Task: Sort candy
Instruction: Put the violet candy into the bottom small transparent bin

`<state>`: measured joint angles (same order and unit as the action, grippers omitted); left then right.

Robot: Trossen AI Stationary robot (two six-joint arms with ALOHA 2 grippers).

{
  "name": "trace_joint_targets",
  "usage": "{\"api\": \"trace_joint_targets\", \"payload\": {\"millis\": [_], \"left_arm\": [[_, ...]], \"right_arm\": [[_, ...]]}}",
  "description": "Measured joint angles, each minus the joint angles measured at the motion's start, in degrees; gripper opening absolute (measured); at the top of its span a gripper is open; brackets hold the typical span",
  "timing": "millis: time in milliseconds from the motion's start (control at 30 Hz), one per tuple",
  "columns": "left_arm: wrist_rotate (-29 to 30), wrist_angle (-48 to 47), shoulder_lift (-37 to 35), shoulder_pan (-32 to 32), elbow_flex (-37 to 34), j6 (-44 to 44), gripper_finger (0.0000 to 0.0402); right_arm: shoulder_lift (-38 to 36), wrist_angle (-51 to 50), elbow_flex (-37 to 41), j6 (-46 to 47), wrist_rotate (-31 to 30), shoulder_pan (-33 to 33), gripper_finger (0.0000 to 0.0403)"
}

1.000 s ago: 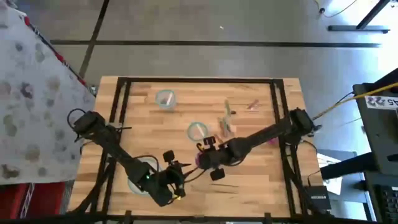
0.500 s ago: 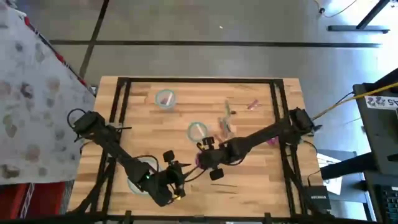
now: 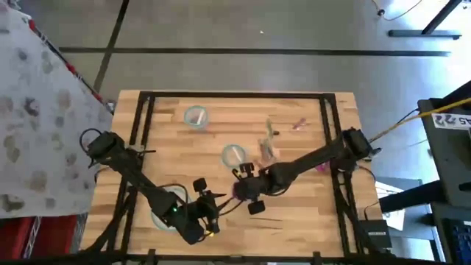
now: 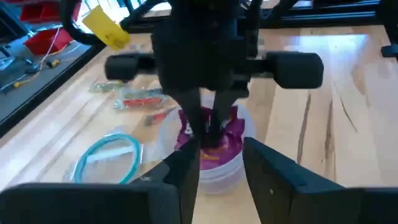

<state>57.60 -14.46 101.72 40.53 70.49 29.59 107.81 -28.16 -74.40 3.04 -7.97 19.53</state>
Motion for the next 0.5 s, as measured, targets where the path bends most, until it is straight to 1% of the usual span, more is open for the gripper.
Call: {"api": "trace_joint_targets", "payload": {"millis": [100,233,367,500], "left_arm": [[0.0,0.0,0.0,0.1,0.0,-0.2,0.0107],[0.0,0.0,0.0,0.1,0.0,-0.2,0.0107],[0.0,-0.1,0.0,0.1,0.0,0.0,0.0107],[0.0,-0.2,0.0,0.1,0.0,0.0,0.0107]], "right_arm": [[-0.1,0.7,0.9,1.2,-0.7,0.0,0.0014],[-0.9,-0.8,-0.2,0.9,-3.0,0.4,0.0004],[-4.6,-2.4,-1.8,0.2,-5.4,0.8,0.0005],[-9.5,-9.3,-1.8,2.8,-9.1,2.4,0.0002]]}}
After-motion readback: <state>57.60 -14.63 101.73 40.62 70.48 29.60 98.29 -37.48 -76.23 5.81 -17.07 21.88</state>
